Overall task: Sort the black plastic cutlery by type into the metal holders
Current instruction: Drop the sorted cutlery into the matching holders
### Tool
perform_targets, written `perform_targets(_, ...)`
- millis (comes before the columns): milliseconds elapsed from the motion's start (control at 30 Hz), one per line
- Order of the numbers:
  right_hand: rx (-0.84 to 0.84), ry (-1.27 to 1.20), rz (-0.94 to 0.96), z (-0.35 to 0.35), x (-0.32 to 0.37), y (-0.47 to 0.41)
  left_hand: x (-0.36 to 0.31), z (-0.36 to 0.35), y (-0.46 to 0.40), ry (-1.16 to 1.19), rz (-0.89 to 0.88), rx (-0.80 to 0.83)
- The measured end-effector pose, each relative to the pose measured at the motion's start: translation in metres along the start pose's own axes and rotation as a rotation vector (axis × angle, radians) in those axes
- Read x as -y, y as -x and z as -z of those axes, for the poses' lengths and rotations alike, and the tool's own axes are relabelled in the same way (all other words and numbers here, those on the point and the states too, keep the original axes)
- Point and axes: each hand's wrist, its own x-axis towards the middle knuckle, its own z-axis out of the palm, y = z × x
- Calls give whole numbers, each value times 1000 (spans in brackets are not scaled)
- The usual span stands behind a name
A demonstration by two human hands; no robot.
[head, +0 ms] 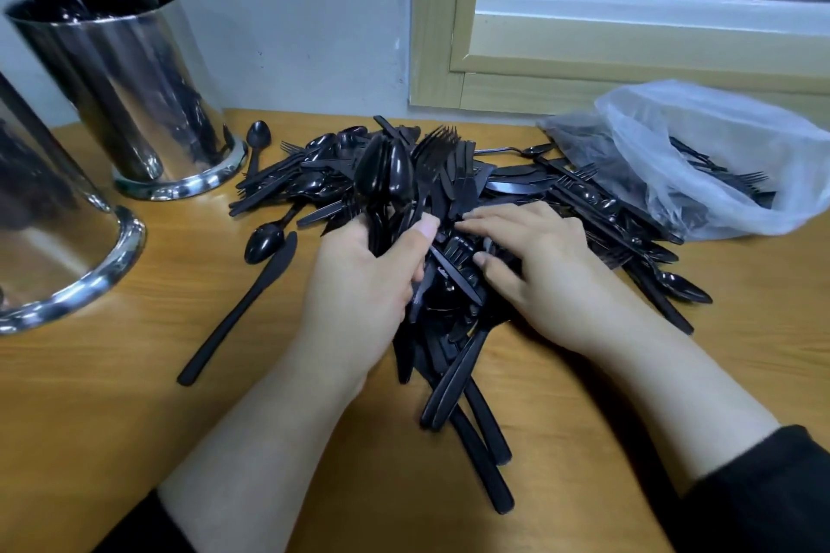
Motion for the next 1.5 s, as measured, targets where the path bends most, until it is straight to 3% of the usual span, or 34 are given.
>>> perform_targets(233,61,-66,-17,0,0,-1,0,2,-1,-20,-31,5)
perform_targets(467,-63,-191,37,-3,-7,-1,-4,2,2,10,-28,4)
perform_targets(533,-186,-235,66,0,-5,-2,-4,3,2,8,-43,6)
perform_targets(667,-596,-408,104,14,11,6,-4,3,2,20,-70,6)
perform_targets(833,-912,-823,-114,28,34,15,-9,-1,5,1,-112,8)
perform_targets(1033,-722,-1294,-293,27,46,13,-10,1,14,-235,-211,7)
perform_targets(1133,-646,-1393,-319,20,49,11,-10,-2,15,-270,-199,43)
perform_targets(1300,-501,-1284,-266,15,46,11,-5,-3,14,-304,-167,70)
perform_targets(1433,-389,-521,-198,18,10,13,-6,4,6,-135,-81,44)
perform_targets(1500,-267,-343,-152,22,-3,14,-7,6,5,-51,-51,56)
